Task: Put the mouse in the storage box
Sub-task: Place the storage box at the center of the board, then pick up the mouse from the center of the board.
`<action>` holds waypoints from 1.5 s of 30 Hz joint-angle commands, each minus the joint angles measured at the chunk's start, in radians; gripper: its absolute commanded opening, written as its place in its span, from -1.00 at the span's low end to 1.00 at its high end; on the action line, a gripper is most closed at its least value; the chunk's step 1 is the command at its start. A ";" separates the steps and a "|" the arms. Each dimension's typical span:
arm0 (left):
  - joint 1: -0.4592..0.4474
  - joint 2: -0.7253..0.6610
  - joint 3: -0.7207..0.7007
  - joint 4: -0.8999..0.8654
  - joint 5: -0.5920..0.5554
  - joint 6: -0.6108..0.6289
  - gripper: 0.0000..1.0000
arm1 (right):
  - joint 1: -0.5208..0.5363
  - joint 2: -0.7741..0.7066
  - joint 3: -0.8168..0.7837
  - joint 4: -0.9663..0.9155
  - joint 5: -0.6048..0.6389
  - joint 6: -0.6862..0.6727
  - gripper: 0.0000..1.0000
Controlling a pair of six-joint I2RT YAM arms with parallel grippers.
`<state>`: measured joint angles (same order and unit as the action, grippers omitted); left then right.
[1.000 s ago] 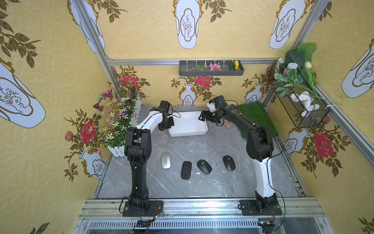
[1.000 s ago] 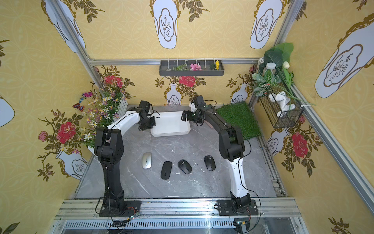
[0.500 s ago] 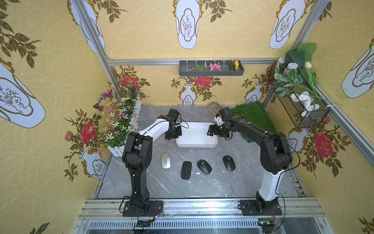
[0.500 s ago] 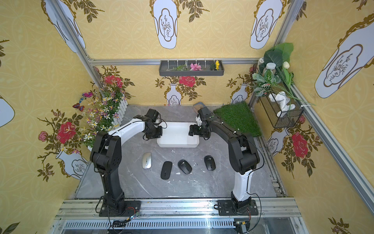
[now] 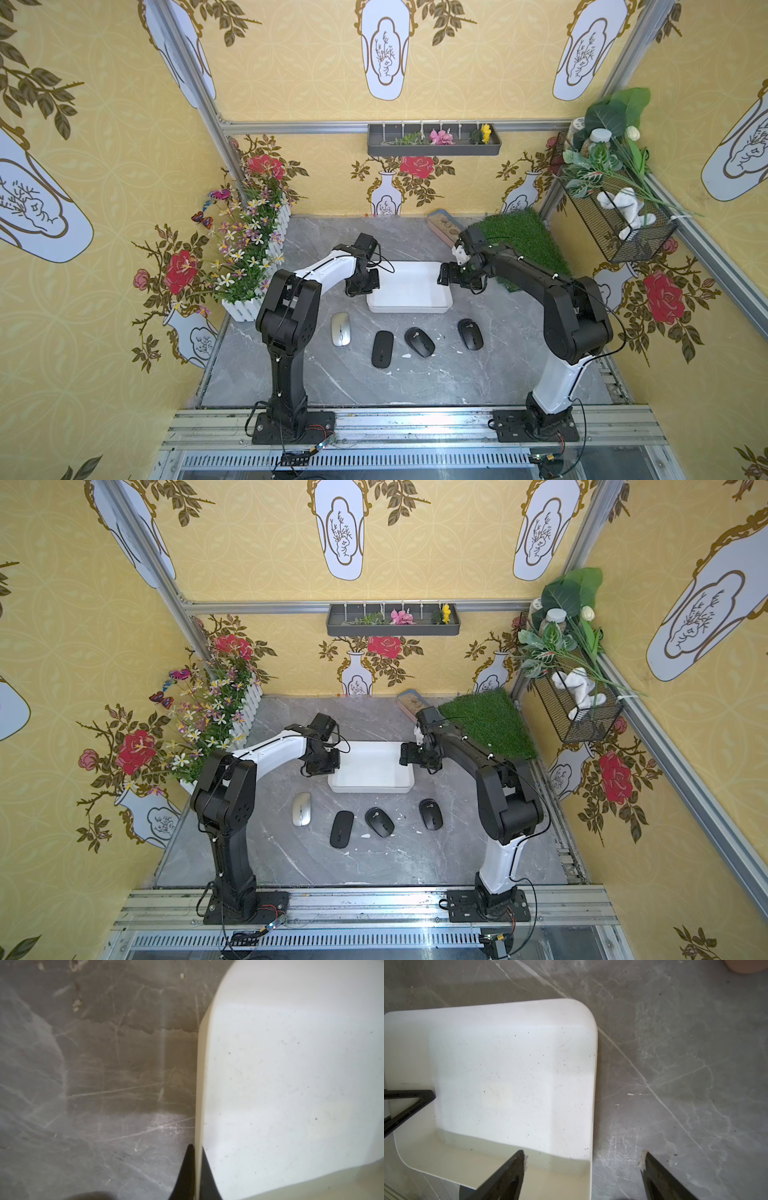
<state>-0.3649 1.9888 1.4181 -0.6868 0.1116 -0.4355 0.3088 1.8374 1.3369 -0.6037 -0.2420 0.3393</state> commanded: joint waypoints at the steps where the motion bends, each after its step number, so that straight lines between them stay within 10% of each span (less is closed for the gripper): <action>1: -0.003 0.016 -0.009 0.014 -0.012 -0.018 -0.98 | 0.002 -0.004 -0.007 0.010 -0.001 -0.020 0.76; 10: -0.003 0.017 0.013 -0.034 -0.041 -0.006 -0.07 | 0.000 -0.004 0.011 -0.001 0.001 -0.031 0.83; 17: -0.005 -0.145 0.127 -0.238 -0.179 -0.052 0.18 | 0.045 -0.098 -0.006 -0.016 0.015 -0.075 0.89; 26: -0.003 -0.644 -0.312 -0.326 -0.269 -0.294 0.98 | 0.200 -0.432 -0.304 0.080 0.133 -0.031 0.95; 45: -0.006 -0.439 -0.535 0.000 -0.157 -0.225 0.89 | 0.215 -0.311 -0.300 0.135 0.145 -0.064 0.95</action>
<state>-0.3714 1.5154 0.8783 -0.7479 -0.0525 -0.6968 0.5236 1.5234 1.0355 -0.5129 -0.1001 0.2798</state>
